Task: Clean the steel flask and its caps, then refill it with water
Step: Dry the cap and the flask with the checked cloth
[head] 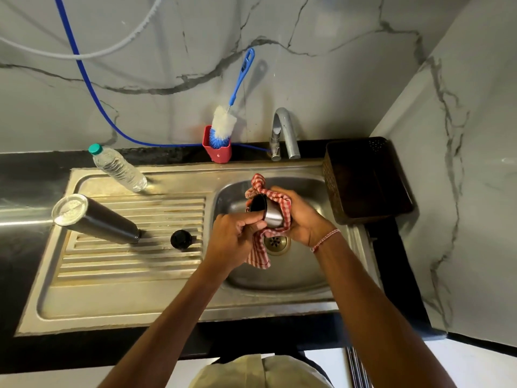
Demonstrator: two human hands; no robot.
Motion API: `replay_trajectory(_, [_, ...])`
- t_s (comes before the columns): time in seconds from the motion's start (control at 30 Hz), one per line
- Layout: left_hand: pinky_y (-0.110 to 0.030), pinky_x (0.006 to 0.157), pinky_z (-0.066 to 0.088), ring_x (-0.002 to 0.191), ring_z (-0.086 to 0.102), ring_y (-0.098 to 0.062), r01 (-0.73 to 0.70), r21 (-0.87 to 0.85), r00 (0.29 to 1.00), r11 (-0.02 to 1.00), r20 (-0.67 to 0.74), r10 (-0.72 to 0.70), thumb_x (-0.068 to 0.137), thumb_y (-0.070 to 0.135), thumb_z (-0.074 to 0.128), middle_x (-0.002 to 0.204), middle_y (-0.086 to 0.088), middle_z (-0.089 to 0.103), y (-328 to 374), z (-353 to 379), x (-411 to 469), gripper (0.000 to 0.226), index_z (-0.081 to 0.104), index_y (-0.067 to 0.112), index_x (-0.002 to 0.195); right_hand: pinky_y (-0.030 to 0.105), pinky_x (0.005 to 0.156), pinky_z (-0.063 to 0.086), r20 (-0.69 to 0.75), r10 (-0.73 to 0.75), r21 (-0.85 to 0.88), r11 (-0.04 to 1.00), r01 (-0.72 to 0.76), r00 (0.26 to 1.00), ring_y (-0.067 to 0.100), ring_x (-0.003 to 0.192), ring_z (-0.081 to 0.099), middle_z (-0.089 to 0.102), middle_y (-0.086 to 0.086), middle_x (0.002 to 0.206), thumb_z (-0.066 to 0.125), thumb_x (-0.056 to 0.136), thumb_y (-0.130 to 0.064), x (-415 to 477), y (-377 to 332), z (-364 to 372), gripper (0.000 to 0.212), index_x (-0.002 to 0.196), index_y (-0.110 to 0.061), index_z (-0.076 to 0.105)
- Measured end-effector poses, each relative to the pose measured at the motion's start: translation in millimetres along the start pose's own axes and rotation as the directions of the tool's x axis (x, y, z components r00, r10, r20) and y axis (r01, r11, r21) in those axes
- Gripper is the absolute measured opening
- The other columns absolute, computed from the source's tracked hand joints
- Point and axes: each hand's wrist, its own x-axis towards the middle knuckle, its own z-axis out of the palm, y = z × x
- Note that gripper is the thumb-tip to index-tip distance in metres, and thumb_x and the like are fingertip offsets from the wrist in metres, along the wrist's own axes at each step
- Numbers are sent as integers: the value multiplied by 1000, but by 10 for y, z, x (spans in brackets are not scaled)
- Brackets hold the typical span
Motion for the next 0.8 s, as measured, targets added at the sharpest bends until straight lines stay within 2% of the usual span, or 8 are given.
replay_trajectory(0.1, [-35, 63, 60, 70, 74, -15, 106, -102, 994, 989, -3, -107, 95, 13, 60, 82, 2, 78, -6, 26, -3, 21, 81, 13, 98, 47, 92, 52, -113, -84, -67, 995, 77, 990, 30, 98, 69, 75, 11, 107, 60, 93, -43, 62, 137, 40, 36, 107, -14, 77])
replay_trajectory(0.2, [-44, 66, 57, 65, 69, -34, 315, -357, 943, 879, 15, -332, 102, 4, 56, 72, -16, 73, 79, 24, -20, 27, 77, 8, 85, 38, 92, 57, -232, -352, -417, 878, 234, 907, 20, 99, 71, 75, 6, 108, 50, 103, -39, 74, 309, 163, 34, 120, -16, 69])
replay_trajectory(0.3, [-33, 75, 57, 77, 69, -25, 503, -598, 815, 623, 89, -573, 101, -5, 48, 79, -11, 75, 185, -43, 20, 34, 75, 8, 85, 25, 91, 54, -130, -633, -726, 585, 362, 763, 10, 101, 66, 70, 1, 114, 47, 104, -38, 82, 493, 213, 37, 126, -14, 63])
replay_trajectory(0.4, [-24, 60, 49, 58, 55, -14, 604, -744, 671, 286, 281, -686, 93, -12, 39, 66, -6, 63, 175, -169, 124, 37, 68, 4, 77, 23, 103, 45, 47, -717, -831, 358, 425, 696, 13, 121, 56, 54, 2, 137, 44, 101, -48, 52, 691, 165, 52, 140, -14, 51])
replay_trajectory(0.47, [-19, 53, 50, 44, 54, -7, 622, -756, 639, 202, 342, -689, 93, -12, 39, 55, -1, 62, 165, -228, 153, 36, 66, 3, 75, 20, 106, 41, 135, -725, -857, 257, 447, 676, 13, 125, 51, 45, 3, 144, 43, 101, -48, 8, 775, 142, 56, 144, -13, 44])
replay_trajectory(0.57, [-25, 64, 51, 50, 59, -7, 646, -703, 672, 298, 339, -658, 96, -11, 45, 60, -2, 67, 135, -256, 115, 35, 72, 5, 79, 15, 96, 45, 51, -686, -836, 369, 407, 726, 8, 113, 56, 53, 1, 134, 42, 102, -49, 41, 777, 203, 51, 140, -16, 47])
replay_trajectory(0.67, [-32, 78, 58, 73, 70, -17, 574, -559, 809, 599, 273, -521, 98, -10, 51, 78, -10, 75, 46, -243, 51, 30, 77, 1, 88, 27, 83, 54, -110, -583, -677, 637, 368, 805, 13, 94, 68, 71, 4, 106, 47, 104, -40, 129, 636, 204, 36, 121, -14, 63])
replay_trajectory(0.8, [-22, 79, 57, 86, 74, -9, 129, -150, 966, 980, 243, -90, 94, -1, 63, 91, 5, 79, -104, -243, 56, 23, 80, 13, 99, 31, 76, 54, -130, -101, -81, 993, 91, 986, 20, 89, 70, 74, 9, 103, 51, 102, -37, 155, 429, 130, 35, 114, -12, 72])
